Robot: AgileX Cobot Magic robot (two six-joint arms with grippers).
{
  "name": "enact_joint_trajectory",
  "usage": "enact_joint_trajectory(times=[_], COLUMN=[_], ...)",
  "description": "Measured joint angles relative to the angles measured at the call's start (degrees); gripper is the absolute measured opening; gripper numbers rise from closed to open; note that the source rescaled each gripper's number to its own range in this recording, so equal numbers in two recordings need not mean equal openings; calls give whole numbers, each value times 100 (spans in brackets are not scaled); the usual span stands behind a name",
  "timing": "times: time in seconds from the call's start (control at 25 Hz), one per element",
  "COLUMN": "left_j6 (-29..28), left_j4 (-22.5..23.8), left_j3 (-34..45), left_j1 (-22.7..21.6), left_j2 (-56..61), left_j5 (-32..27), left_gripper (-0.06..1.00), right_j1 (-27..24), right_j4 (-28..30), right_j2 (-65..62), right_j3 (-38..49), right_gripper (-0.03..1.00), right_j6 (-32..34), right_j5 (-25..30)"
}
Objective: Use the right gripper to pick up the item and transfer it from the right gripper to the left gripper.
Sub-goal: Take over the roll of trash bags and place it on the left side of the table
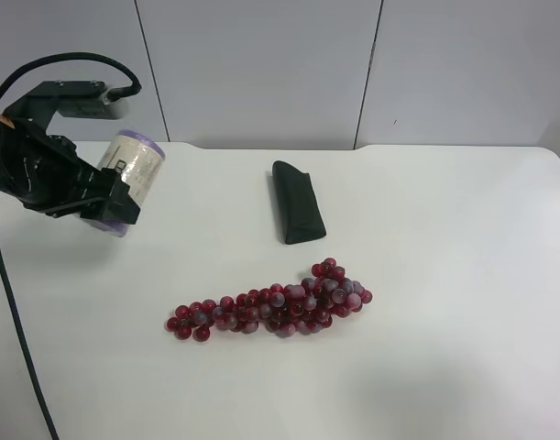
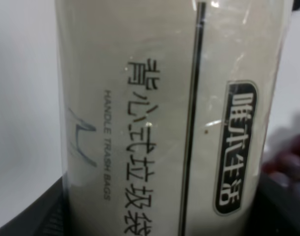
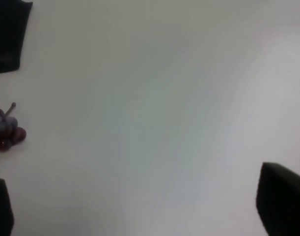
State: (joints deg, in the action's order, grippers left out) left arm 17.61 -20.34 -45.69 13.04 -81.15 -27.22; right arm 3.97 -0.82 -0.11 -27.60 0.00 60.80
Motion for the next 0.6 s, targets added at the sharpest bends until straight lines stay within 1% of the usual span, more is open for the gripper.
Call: enact_joint_trajectory(times=[0.12,0.24,0.32,0.4,0.6], left_j6=[-98,-111,-111,-117,-122], left_j4=[0,0,6,6,44], left_j3=[0,0,0,0,0], left_j1=[-492,-858,-1013,-1101,-1123], left_j2=[-189,-420,-583,-752,-1184], left_j5=[-27,-31,-41,-53,-43], left_gripper=[1,1,1,1,1], right_j1=[0,0,0,0,0], right_j4=[0,0,0,0,0], right_j2=[0,0,0,0,0], right_j3=[0,0,0,0,0], right_gripper=[99,99,99,99,100], right_j6=[0,0,0,0,0], right_j5=[0,0,0,0,0])
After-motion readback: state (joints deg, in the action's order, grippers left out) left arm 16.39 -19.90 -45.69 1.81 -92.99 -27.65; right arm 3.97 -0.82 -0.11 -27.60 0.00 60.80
